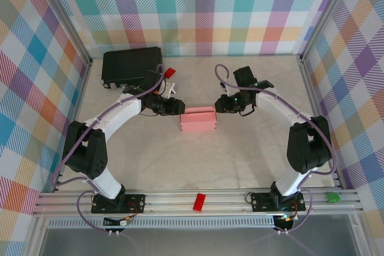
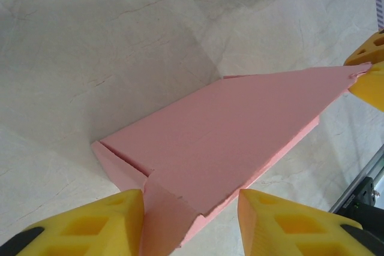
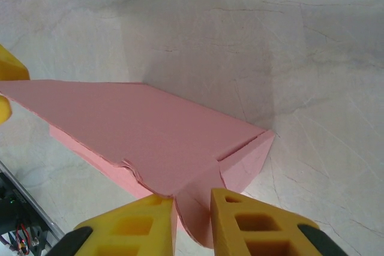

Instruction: Fold the paper box

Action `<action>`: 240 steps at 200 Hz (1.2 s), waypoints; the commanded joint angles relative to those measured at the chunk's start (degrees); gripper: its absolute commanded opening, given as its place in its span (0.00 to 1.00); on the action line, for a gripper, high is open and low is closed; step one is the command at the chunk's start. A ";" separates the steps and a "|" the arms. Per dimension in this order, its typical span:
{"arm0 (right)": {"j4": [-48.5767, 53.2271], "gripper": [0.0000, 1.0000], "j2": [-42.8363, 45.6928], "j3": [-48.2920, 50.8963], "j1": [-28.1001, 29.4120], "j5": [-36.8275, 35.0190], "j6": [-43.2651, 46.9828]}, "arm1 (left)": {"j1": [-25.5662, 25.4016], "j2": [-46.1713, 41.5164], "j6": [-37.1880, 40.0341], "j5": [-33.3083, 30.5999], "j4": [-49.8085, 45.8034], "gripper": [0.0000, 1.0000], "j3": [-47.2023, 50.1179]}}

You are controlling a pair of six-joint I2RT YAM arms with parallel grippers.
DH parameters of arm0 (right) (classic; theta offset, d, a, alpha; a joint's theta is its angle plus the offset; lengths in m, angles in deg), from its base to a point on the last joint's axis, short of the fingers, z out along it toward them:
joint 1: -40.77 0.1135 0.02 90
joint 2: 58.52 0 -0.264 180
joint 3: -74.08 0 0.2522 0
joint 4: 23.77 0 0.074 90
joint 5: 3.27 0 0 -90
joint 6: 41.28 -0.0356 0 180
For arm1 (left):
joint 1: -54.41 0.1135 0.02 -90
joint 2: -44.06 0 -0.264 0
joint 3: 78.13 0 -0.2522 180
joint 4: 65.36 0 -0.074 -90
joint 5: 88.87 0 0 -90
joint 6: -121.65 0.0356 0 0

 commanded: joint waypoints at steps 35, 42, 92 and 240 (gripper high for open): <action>2.27 0.24 0.39 -1.40 0.51 -0.22 0.01 | -0.73 -2.42 0.37 -0.03 -3.01 0.47 0.71; 2.48 0.24 0.47 -1.39 0.60 -0.15 0.07 | -0.73 -2.46 0.38 -0.14 -3.11 0.47 0.71; 2.58 0.22 1.15 -1.27 0.85 0.19 -0.18 | -0.81 -2.41 0.72 -0.26 -4.26 0.46 0.45; 1.37 0.18 0.67 -2.10 1.42 3.15 -1.34 | -1.61 -1.51 0.37 -0.64 -4.88 0.31 0.15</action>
